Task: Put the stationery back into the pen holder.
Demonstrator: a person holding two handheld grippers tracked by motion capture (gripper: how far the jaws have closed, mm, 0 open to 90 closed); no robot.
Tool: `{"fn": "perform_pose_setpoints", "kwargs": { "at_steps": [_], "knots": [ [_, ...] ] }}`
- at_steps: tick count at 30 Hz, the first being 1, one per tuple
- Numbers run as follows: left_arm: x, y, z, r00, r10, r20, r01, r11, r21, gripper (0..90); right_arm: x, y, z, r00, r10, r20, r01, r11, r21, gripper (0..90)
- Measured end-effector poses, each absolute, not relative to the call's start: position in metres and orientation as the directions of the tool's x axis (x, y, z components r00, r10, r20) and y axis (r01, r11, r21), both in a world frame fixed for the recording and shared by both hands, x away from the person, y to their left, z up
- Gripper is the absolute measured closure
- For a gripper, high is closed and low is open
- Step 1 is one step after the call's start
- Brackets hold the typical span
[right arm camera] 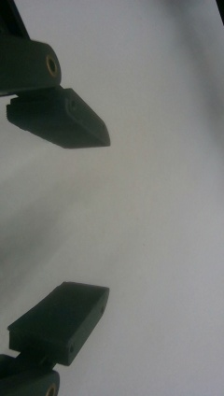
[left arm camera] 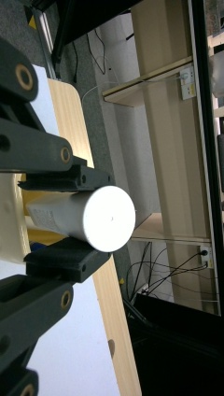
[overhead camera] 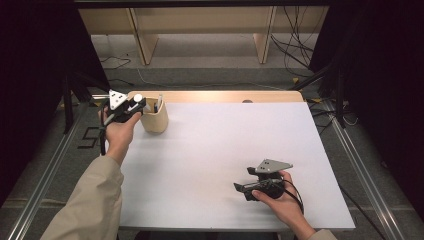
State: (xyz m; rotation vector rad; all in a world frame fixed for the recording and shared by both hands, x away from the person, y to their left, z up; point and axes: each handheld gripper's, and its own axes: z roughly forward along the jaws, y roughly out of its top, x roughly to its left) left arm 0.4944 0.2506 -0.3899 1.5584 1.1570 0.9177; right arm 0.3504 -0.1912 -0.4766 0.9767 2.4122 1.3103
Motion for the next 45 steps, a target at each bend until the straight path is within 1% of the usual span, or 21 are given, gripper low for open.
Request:
{"fn": "perform_pose_setpoints", "kwargs": {
  "at_steps": [45],
  "knots": [
    [0.51, 0.244, -0.406, 0.272, 0.961, 0.046, 0.278, -0.125, 0.953, 66.4, 0.351, -0.191, -0.477, -0.755, 0.646, 0.112, 0.447, 0.383, 0.809, 23.9]
  ]
}}
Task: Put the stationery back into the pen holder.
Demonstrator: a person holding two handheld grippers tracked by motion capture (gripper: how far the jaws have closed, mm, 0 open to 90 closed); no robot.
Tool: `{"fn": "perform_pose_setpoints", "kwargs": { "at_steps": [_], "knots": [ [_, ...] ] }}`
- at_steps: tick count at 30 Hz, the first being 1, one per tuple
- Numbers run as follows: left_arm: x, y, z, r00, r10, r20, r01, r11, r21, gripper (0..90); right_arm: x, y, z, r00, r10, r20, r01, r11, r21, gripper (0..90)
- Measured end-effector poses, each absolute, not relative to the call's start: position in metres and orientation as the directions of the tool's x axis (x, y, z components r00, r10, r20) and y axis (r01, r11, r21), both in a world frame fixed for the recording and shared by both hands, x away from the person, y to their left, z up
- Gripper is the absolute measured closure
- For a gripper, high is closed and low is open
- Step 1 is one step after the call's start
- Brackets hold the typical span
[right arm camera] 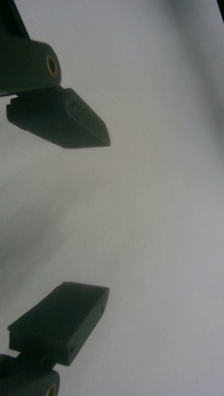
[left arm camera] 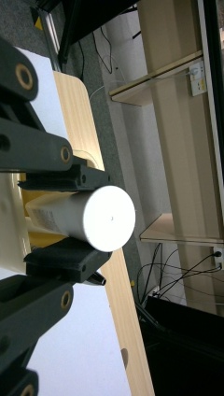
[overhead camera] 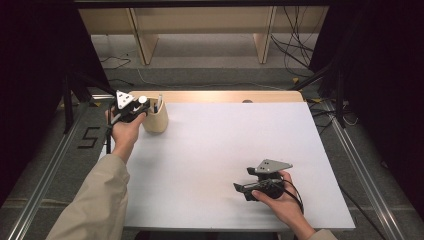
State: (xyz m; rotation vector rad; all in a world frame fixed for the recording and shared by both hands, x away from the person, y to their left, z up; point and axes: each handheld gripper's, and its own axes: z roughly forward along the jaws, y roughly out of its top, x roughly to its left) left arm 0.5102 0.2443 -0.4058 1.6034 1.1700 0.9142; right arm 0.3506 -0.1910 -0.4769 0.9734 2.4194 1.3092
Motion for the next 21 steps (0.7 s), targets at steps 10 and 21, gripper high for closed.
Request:
{"fn": "perform_pose_setpoints", "kwargs": {
  "at_steps": [10, 21],
  "knots": [
    [0.5138, 0.2455, -0.4098, 0.264, 0.964, 0.043, 0.291, -0.122, 0.949, 66.4, 0.3507, -0.191, -0.477, -0.755, 0.646, 0.113, 0.448, 0.382, 0.809, 23.9],
    [0.5164, 0.243, -0.4123, 0.264, 0.963, 0.043, 0.297, -0.123, 0.947, 66.4, 0.3506, -0.191, -0.4771, -0.755, 0.646, 0.114, 0.449, 0.382, 0.808, 23.9]
  ]
}}
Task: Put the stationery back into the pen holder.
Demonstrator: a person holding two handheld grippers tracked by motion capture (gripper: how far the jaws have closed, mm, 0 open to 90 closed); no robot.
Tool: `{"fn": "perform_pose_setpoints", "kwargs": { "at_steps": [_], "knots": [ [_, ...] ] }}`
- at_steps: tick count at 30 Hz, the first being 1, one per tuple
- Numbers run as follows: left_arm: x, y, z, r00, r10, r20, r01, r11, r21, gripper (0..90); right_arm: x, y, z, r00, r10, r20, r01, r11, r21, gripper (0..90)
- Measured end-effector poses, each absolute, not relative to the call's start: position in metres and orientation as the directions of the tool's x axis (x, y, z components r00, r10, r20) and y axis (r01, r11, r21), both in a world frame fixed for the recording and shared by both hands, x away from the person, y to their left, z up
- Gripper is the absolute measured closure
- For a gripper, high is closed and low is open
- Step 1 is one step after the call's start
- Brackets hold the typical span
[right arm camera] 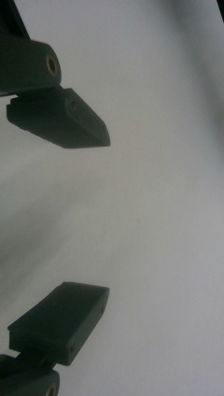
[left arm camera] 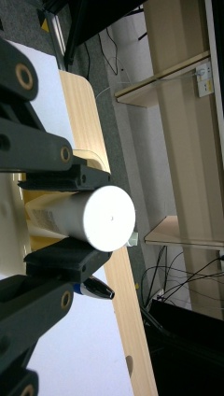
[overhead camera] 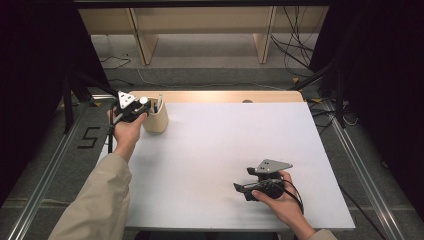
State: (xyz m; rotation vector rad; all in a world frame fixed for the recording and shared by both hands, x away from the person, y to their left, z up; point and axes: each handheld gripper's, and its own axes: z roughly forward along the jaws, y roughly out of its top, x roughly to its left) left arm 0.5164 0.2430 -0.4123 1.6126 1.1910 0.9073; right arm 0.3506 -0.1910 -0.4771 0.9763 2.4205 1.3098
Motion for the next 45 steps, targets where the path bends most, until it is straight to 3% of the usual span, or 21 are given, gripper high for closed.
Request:
{"fn": "perform_pose_setpoints", "kwargs": {
  "at_steps": [30, 35, 45],
  "knots": [
    [0.52, 0.24, -0.417, 0.257, 0.965, 0.047, 0.318, -0.131, 0.939, 65.9, 0.35, -0.191, -0.477, -0.758, 0.643, 0.114, 0.447, 0.383, 0.808, 23.9],
    [0.517, 0.243, -0.412, 0.242, 0.969, 0.037, 0.298, -0.11, 0.948, 58.8, 0.35, -0.191, -0.477, -0.758, 0.642, 0.114, 0.446, 0.383, 0.809, 23.9],
    [0.507, 0.248, -0.403, 0.243, 0.97, 0.029, 0.286, -0.101, 0.953, 55.0, 0.35, -0.19, -0.477, -0.757, 0.644, 0.113, 0.447, 0.384, 0.808, 23.9]
  ]
}}
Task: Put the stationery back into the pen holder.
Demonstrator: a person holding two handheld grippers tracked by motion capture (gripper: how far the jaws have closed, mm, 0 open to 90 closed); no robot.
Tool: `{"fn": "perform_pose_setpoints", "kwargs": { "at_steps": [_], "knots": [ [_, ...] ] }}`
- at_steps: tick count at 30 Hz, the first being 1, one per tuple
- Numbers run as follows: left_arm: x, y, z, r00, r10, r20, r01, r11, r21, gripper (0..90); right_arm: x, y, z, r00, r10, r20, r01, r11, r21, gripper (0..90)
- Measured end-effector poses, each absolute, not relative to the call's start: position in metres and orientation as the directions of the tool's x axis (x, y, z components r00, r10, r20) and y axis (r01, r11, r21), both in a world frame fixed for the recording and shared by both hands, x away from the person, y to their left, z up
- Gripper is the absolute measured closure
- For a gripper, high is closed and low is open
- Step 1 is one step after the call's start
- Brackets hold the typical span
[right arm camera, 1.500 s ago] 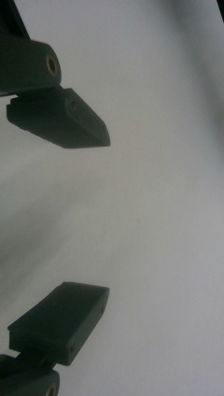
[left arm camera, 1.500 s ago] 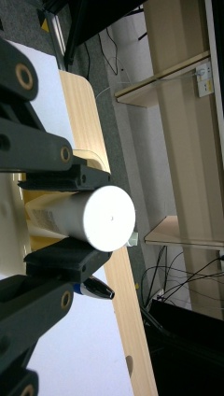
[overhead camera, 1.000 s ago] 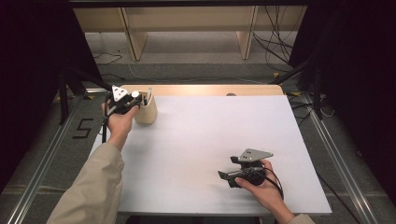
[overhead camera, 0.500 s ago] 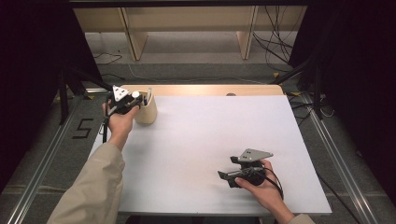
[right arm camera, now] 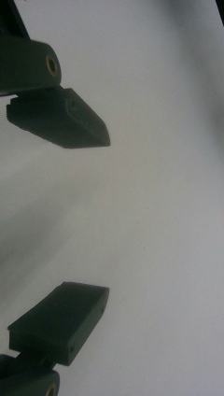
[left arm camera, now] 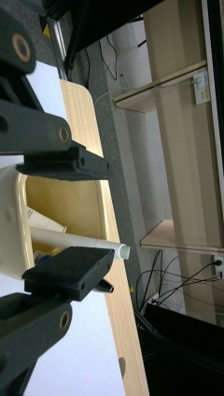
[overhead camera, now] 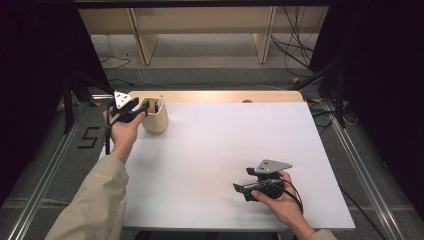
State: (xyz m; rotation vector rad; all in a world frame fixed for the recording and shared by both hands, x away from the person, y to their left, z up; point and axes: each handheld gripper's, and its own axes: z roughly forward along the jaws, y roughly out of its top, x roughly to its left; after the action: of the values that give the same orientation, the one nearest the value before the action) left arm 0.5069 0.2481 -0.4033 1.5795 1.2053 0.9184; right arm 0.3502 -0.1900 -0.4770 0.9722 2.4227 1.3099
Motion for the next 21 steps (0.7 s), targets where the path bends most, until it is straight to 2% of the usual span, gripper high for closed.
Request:
{"fn": "perform_pose_setpoints", "kwargs": {
  "at_steps": [21],
  "knots": [
    [0.484, 0.252, -0.393, 0.269, 0.963, -0.003, 0.301, -0.081, 0.95, 46.0, 0.35, -0.19, -0.477, -0.756, 0.644, 0.113, 0.446, 0.381, 0.81, 23.7]
  ]
}}
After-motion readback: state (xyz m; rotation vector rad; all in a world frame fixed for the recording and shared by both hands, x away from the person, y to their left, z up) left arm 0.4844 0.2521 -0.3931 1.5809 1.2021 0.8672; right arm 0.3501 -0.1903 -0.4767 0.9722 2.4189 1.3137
